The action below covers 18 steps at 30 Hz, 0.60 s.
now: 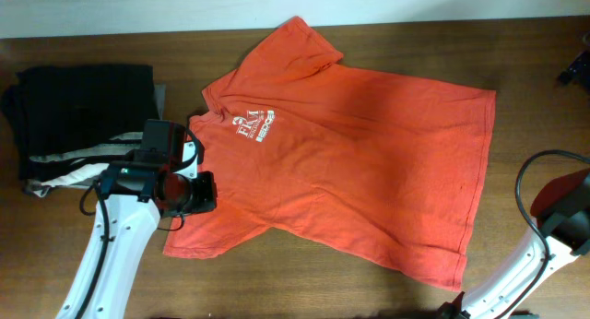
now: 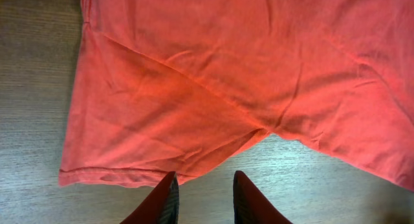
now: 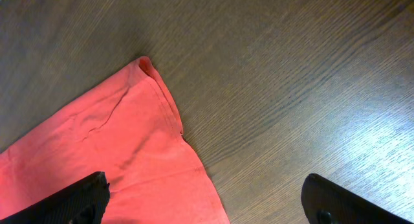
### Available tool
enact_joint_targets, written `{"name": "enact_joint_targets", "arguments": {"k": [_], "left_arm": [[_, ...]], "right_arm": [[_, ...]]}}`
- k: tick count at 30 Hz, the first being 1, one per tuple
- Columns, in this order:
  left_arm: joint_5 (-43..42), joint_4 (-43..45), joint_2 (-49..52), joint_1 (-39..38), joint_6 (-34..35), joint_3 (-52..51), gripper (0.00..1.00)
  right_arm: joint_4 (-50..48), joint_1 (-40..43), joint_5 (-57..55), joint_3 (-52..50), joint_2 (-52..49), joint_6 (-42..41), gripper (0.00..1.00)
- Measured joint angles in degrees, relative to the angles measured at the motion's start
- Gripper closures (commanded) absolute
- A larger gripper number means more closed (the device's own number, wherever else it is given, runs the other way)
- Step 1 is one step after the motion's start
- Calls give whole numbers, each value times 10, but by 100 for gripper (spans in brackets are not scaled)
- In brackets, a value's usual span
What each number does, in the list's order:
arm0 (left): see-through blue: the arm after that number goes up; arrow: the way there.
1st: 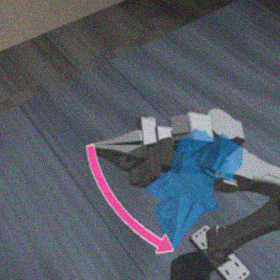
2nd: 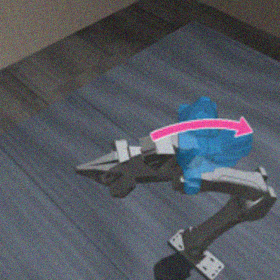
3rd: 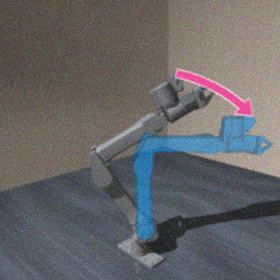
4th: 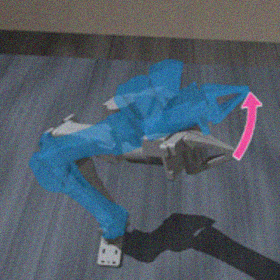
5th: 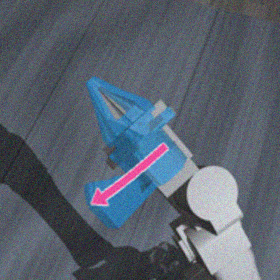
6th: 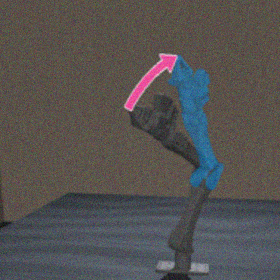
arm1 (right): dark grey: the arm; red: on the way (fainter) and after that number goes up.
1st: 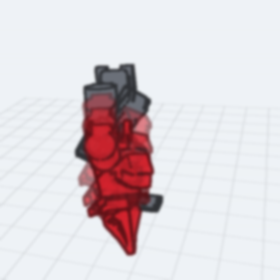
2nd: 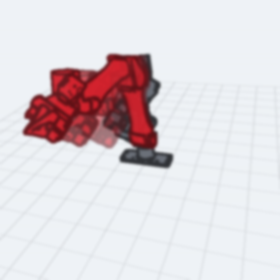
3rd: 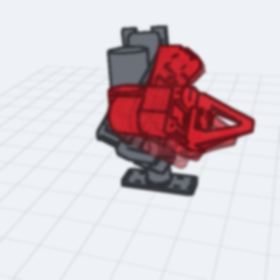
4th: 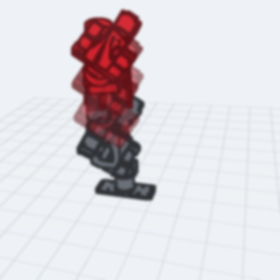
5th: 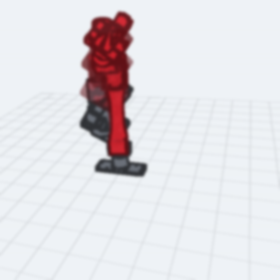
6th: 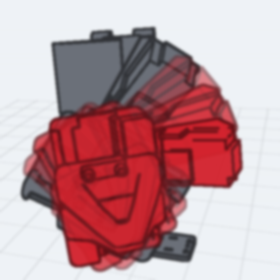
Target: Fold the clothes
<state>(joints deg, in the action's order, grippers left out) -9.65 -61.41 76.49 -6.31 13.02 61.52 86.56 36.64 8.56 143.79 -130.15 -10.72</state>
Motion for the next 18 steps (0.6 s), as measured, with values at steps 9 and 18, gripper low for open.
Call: {"name": "enact_joint_targets", "arguments": {"k": [9,18], "left_arm": [[0,1,0,0,0,0,64],[0,18,0,0,0,0,59]], "right_arm": [[0,0,9,0,0,-1,1],[103,-7,49,-32,11,5,18]]}}
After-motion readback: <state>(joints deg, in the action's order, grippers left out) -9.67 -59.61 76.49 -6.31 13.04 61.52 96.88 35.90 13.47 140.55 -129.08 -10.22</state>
